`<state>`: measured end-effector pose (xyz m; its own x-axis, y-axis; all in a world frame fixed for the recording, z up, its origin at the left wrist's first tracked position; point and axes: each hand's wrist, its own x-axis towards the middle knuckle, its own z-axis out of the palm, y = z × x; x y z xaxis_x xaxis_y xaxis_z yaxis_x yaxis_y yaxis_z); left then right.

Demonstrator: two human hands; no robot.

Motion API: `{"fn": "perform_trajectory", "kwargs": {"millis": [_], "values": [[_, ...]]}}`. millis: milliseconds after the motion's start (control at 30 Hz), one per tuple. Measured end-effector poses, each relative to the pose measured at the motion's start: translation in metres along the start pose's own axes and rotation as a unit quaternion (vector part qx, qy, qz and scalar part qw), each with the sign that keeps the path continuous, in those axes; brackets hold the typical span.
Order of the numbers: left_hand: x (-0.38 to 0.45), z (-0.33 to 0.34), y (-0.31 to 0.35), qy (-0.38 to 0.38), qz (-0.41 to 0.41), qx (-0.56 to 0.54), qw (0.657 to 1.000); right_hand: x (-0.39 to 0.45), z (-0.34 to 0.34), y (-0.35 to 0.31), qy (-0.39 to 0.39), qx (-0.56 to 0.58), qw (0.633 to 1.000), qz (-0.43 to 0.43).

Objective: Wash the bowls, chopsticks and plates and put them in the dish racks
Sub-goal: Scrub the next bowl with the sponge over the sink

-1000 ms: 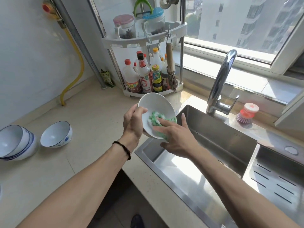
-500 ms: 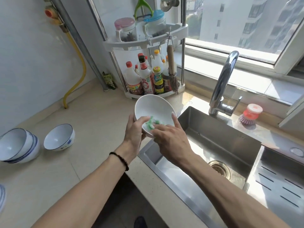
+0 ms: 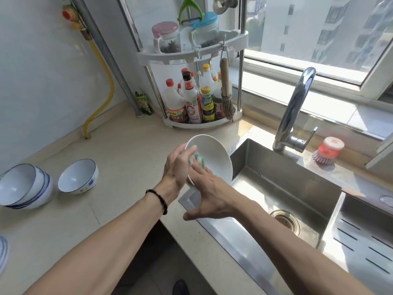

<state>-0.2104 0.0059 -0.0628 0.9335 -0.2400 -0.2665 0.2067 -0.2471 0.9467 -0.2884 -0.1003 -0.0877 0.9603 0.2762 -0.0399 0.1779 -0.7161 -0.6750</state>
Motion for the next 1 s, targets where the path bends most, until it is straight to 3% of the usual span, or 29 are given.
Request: {"fn": "perform_trajectory", "kwargs": {"millis": [100, 167, 300, 400, 500, 667, 733, 800, 900, 1000], "values": [[0.011, -0.011, -0.003, 0.026, -0.004, 0.022, 0.999, -0.007, 0.001, 0.009, 0.003, 0.01, 0.999, -0.03], [0.009, -0.017, 0.006, 0.011, 0.003, 0.045, 0.999, -0.013, -0.006, 0.028, -0.013, -0.107, 0.993, -0.037], [0.005, -0.022, 0.013, -0.107, -0.062, 0.104, 0.987, -0.019, -0.034, 0.062, 0.0, -0.392, 0.912, -0.117], [0.003, -0.022, 0.015, -0.198, -0.116, 0.12, 0.966, -0.015, -0.048, 0.071, -0.009, -0.479, 0.862, -0.162], [0.004, -0.022, 0.015, -0.207, -0.113, 0.124, 0.964, -0.016, -0.043, 0.074, 0.035, -0.455, 0.874, -0.169], [0.016, -0.008, 0.026, -0.095, -0.054, 0.097, 0.989, -0.03, -0.011, 0.061, 0.092, -0.287, 0.952, -0.061], [0.018, -0.004, 0.027, -0.074, -0.059, 0.069, 0.993, -0.033, -0.006, 0.055, 0.137, -0.207, 0.967, -0.049], [0.018, -0.002, 0.021, -0.106, -0.098, 0.053, 0.988, -0.038, -0.004, 0.055, 0.185, -0.213, 0.957, -0.072], [0.018, 0.005, 0.012, -0.139, -0.13, 0.059, 0.98, -0.043, -0.006, 0.063, 0.184, -0.287, 0.933, -0.119], [0.018, 0.01, 0.005, -0.1, 0.015, 0.215, 0.971, -0.044, -0.009, 0.074, 0.178, -0.311, 0.926, -0.118]]}}
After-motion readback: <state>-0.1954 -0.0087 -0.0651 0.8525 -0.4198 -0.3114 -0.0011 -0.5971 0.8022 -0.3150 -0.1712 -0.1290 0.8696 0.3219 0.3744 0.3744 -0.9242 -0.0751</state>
